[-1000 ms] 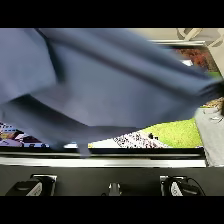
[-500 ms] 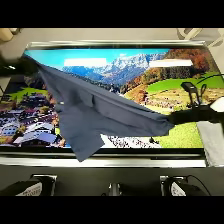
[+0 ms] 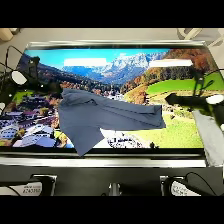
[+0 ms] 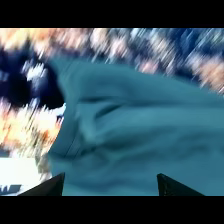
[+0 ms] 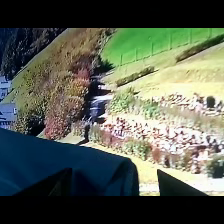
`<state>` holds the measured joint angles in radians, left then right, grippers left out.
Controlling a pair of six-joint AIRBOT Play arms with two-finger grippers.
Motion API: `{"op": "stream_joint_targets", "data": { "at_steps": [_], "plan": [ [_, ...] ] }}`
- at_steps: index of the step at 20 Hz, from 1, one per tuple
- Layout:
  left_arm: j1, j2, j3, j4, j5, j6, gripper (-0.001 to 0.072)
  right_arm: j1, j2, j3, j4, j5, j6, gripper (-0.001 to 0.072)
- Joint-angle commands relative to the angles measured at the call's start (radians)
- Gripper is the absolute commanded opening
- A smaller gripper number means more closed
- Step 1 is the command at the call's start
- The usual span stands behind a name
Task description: Fold the shirts.
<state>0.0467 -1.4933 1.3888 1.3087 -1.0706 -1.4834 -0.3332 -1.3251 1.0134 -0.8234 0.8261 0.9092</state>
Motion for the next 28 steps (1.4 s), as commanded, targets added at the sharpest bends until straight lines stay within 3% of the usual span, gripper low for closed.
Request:
{"op": "stream_joint_targets", "data": {
  "at_steps": [1, 2, 4, 8, 9, 13, 17, 19, 21, 22, 25, 28],
  "plan": [
    [0.077, 0.003, -0.055, 0.042, -0.315, 0.002, 0.0706, -0.168, -0.007, 0.073, -0.104, 0.284, -0.042, 0.0547],
    [0.101, 0.034, -0.126, 0.031, -0.324, 0.003, 0.0706, -0.198, -0.011, 0.063, -0.164, 0.395, -0.039, 0.0543],
    [0.141, 0.118, -0.312, -0.041, -0.298, 0.036, 0.0694, -0.190, -0.012, 0.011, -0.253, 0.482, -0.042, 0.0544],
    [0.212, 0.283, -0.636, -0.146, -0.175, 0.089, 0.0680, -0.169, -0.012, -0.106, -0.230, 0.456, -0.072, 0.0543],
    [0.221, 0.294, -0.669, -0.167, -0.138, 0.090, 0.0595, -0.166, -0.012, -0.121, -0.224, 0.457, -0.093, 0.0543],
    [0.193, 0.260, -0.695, -0.350, 0.022, 0.124, 0.0590, -0.166, -0.012, -0.131, -0.208, 0.449, -0.100, 0.0543],
    [0.146, 0.187, -0.695, -0.384, 0.131, 0.122, 0.0586, -0.122, -0.012, -0.146, -0.201, 0.399, -0.098, 0.0551],
    [0.145, 0.153, -0.695, -0.392, 0.153, 0.106, 0.0571, -0.068, -0.019, -0.167, -0.221, 0.307, -0.084, 0.0618],
    [0.145, 0.142, -0.695, -0.393, 0.160, 0.092, 0.0178, -0.039, -0.056, -0.168, -0.195, 0.243, -0.041, 0.0620],
    [0.145, 0.143, -0.694, -0.393, 0.159, 0.092, 0.0040, -0.031, -0.077, -0.168, -0.146, 0.241, -0.043, 0.0619],
    [0.145, 0.153, -0.693, -0.393, 0.159, 0.097, 0.0024, 0.003, -0.125, -0.168, -0.121, 0.229, -0.058, 0.0584],
    [0.145, 0.168, -0.693, -0.393, 0.152, 0.097, 0.0024, 0.013, -0.153, -0.168, -0.119, 0.165, -0.057, 0.0395]
  ]
}}
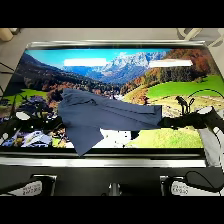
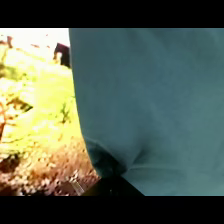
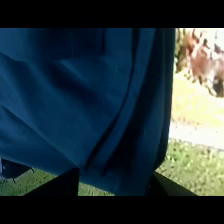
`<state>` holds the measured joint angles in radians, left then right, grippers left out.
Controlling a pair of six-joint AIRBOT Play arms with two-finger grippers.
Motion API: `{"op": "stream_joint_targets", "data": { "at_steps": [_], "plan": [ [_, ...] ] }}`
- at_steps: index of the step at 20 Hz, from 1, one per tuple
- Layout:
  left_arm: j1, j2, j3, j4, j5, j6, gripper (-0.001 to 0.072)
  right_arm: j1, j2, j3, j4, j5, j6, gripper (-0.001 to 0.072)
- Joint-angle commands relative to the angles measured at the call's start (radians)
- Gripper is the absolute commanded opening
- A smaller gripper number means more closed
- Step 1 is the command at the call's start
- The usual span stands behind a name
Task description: Fold the shirts.
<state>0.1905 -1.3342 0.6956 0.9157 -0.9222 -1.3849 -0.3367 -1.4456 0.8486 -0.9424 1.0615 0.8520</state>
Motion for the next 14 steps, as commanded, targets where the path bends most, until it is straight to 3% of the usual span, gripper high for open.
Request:
{"op": "stream_joint_targets", "data": {
  "at_steps": [1, 3, 7, 12, 14],
  "plan": [
    [0.001, 0.016, 0.000, 0.000, 0.003, -0.002, 0.0024, 0.016, -0.032, -0.003, -0.002, -0.075, 0.000, 0.0333],
    [0.001, 0.029, 0.000, 0.000, 0.003, -0.001, 0.0024, 0.015, -0.032, -0.001, -0.003, -0.065, -0.001, 0.0266],
    [0.001, 0.048, 0.000, 0.000, -0.001, -0.001, 0.0024, 0.015, -0.029, 0.039, -0.045, 0.049, -0.057, 0.0329],
    [0.001, 0.051, 0.000, 0.000, -0.004, 0.002, 0.0024, 0.015, -0.033, 0.076, -0.165, 0.116, -0.010, 0.0322],
    [0.001, 0.051, 0.000, 0.000, -0.006, 0.002, 0.0023, 0.015, -0.058, 0.074, -0.165, 0.117, -0.007, 0.0276]
  ]
}}
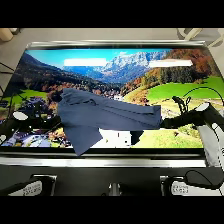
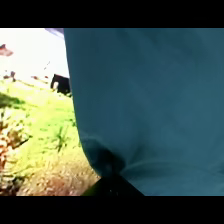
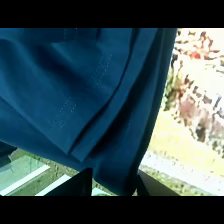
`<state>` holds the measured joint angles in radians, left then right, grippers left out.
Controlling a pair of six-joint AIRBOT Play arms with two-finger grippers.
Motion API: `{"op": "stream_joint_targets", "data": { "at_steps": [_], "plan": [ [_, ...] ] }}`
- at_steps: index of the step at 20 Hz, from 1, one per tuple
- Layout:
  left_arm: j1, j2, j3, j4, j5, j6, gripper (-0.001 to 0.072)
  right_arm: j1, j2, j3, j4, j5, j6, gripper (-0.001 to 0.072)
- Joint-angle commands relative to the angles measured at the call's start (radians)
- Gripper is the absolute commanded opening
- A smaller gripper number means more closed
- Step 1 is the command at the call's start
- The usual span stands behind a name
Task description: Fold the shirts.
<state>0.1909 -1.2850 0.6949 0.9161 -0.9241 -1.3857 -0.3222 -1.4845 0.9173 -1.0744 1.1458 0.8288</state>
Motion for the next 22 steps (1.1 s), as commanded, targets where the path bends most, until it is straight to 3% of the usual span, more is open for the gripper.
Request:
{"op": "stream_joint_targets", "data": {
  "at_steps": [1, 2, 3, 8, 12, 14, 16, 18, 22],
  "plan": [
    [0.001, 0.002, 0.001, -0.001, -0.010, 0.003, 0.0023, 0.001, -0.032, 0.006, -0.033, 0.031, 0.016, 0.0202],
    [0.001, 0.002, 0.001, -0.001, -0.018, 0.003, 0.0024, 0.001, -0.040, 0.006, -0.033, 0.019, 0.017, 0.0082],
    [0.001, 0.002, 0.001, -0.001, -0.024, 0.003, 0.0024, 0.001, -0.039, 0.006, -0.031, -0.002, 0.020, 0.0024],
    [0.000, 0.124, 0.093, 0.000, -0.056, 0.055, 0.0022, 0.000, 0.077, 0.070, -0.015, 0.011, -0.014, 0.0021],
    [0.000, 0.430, 0.467, 0.000, -0.021, 0.040, 0.0021, 0.000, 0.385, 0.362, -0.014, 0.024, -0.034, 0.0021],
    [0.000, 0.561, 0.711, 0.005, 0.100, 0.016, 0.0022, 0.001, 0.560, 0.557, -0.019, -0.085, -0.039, 0.0022],
    [0.000, 0.642, 0.911, 0.031, 0.266, 0.018, 0.0021, 0.000, 0.730, 0.691, -0.019, -0.324, -0.136, 0.0021],
    [0.000, 0.678, 1.041, 0.037, 0.326, 0.017, 0.0021, 0.000, 0.842, 0.727, -0.032, -0.442, -0.118, 0.0021],
    [0.000, 0.684, 1.131, 0.038, 0.224, 0.016, 0.0021, 0.000, 0.913, 0.766, -0.164, -0.317, -0.013, 0.0021]
  ]
}}
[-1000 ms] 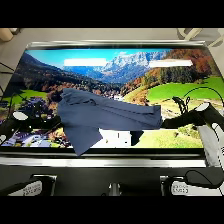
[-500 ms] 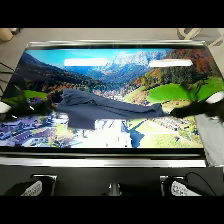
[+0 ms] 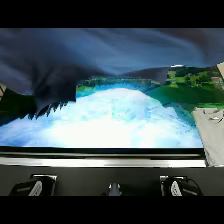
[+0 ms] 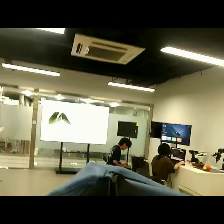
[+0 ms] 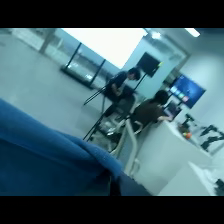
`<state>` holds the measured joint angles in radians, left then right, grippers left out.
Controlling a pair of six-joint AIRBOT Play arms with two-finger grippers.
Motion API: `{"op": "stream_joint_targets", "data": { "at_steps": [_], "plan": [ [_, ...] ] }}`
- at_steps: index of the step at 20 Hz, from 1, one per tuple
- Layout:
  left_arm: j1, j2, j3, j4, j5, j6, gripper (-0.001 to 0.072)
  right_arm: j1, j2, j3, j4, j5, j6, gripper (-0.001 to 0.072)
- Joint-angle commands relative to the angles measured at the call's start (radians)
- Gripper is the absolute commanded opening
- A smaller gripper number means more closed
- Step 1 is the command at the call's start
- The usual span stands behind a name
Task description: Fold the shirts.
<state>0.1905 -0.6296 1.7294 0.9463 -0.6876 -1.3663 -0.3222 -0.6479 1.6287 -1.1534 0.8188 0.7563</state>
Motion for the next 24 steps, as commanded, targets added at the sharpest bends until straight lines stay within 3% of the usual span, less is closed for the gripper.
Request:
{"op": "stream_joint_targets", "data": {
  "at_steps": [1, 5, 10, 13, 15, 17, 18, 21, 24],
  "plan": [
    [0.000, 0.029, 0.096, 0.018, -0.040, -0.006, 0.0021, 0.000, 0.076, 0.064, -0.117, 0.053, 0.081, 0.0021],
    [0.001, 0.024, 0.096, 0.145, -0.163, -0.114, 0.0021, 0.000, 0.072, 0.067, -0.148, 0.197, 0.097, 0.0021],
    [0.001, -0.031, 0.095, 0.214, -0.362, -0.140, 0.0020, 0.001, -0.006, 0.067, -0.139, 0.311, 0.123, 0.0021],
    [0.001, -0.116, 0.080, 0.214, -0.480, -0.161, 0.0021, 0.001, -0.118, 0.067, -0.141, 0.389, 0.130, 0.0021],
    [0.000, -0.199, 0.000, 0.214, -0.528, -0.160, 0.0021, 0.001, -0.273, 0.066, -0.099, 0.554, 0.148, 0.0021],
    [-0.016, -0.287, -0.142, 0.214, -0.516, -0.143, 0.0021, 0.002, -0.468, 0.056, -0.093, 0.732, 0.138, 0.0021],
    [-0.029, -0.335, -0.219, 0.214, -0.496, -0.141, 0.0021, 0.003, -0.555, 0.039, -0.095, 0.749, 0.138, 0.0020],
    [-0.081, -0.506, -0.416, 0.214, -0.385, -0.125, 0.0022, 0.003, -0.793, 0.025, -0.096, 0.657, 0.165, 0.0021],
    [-0.133, -0.683, -0.441, 0.212, -0.235, -0.121, 0.0021, 0.003, -0.940, 0.025, -0.067, 0.520, 0.203, 0.0021]
  ]
}}
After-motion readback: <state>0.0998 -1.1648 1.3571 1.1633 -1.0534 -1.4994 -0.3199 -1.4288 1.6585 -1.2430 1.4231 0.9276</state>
